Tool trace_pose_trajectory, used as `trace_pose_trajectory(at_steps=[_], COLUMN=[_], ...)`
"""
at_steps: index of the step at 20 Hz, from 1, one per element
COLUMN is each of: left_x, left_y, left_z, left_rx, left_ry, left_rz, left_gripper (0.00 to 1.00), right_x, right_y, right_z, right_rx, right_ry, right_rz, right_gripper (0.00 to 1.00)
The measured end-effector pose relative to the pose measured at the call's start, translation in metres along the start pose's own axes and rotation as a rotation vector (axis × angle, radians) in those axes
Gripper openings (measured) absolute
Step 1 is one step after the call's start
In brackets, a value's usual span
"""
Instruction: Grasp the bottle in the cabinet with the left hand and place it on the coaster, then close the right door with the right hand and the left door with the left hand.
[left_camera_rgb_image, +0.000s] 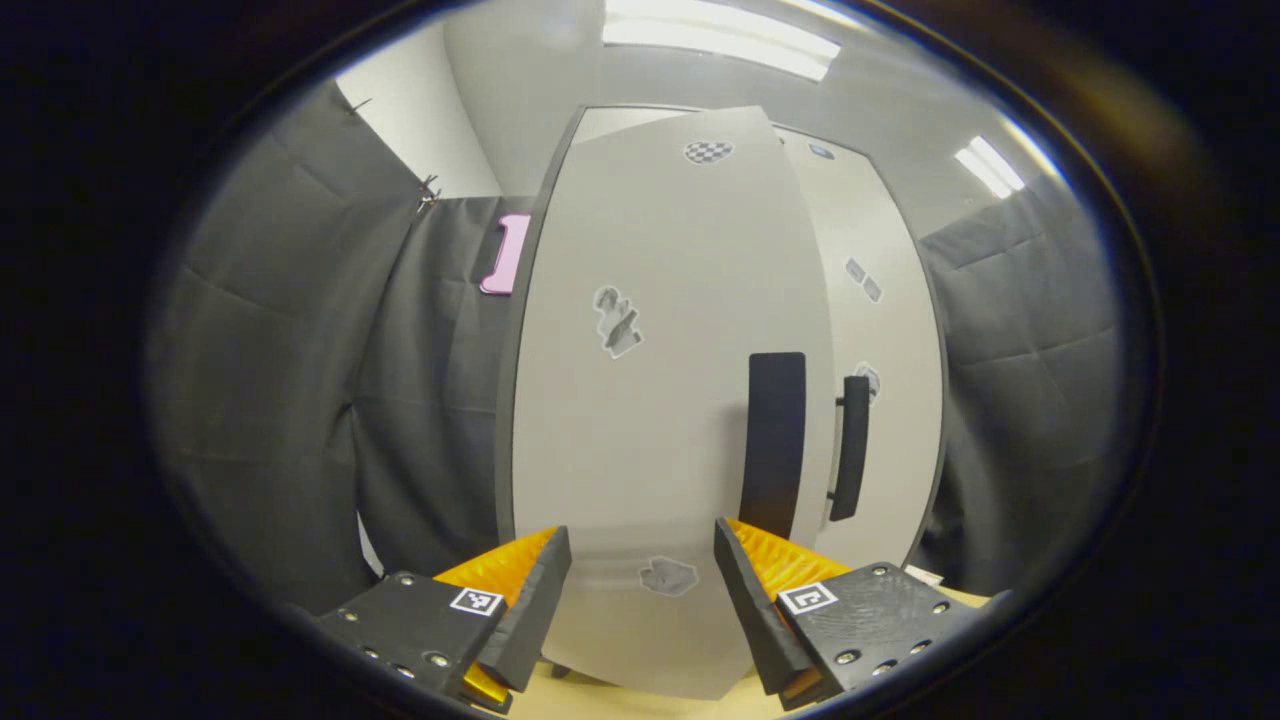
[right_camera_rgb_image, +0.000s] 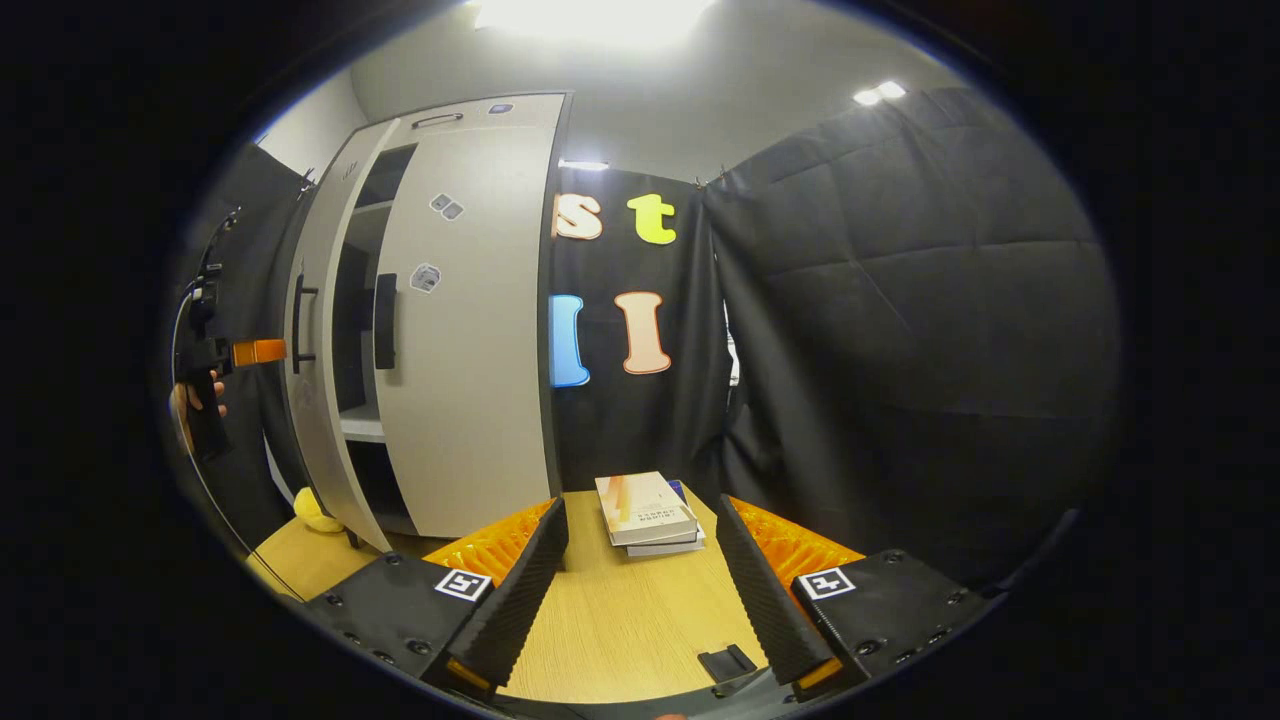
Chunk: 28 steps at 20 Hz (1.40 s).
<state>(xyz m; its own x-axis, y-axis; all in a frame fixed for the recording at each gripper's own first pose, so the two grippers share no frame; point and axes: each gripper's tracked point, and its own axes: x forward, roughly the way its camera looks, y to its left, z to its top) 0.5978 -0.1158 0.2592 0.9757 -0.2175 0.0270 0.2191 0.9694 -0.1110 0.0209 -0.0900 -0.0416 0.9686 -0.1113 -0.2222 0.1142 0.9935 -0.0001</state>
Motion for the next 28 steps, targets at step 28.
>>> trace_pose_trajectory(at_steps=[28], left_x=[-0.214], left_y=[0.058], left_z=[-0.002], left_rx=[0.151], left_ry=[0.03], left_rz=[0.176], left_gripper=[0.84], right_x=[-0.034], right_y=[0.078], right_z=[0.062], right_rx=[-0.005], right_ry=[-0.135], right_rz=[0.302], right_gripper=[0.92])
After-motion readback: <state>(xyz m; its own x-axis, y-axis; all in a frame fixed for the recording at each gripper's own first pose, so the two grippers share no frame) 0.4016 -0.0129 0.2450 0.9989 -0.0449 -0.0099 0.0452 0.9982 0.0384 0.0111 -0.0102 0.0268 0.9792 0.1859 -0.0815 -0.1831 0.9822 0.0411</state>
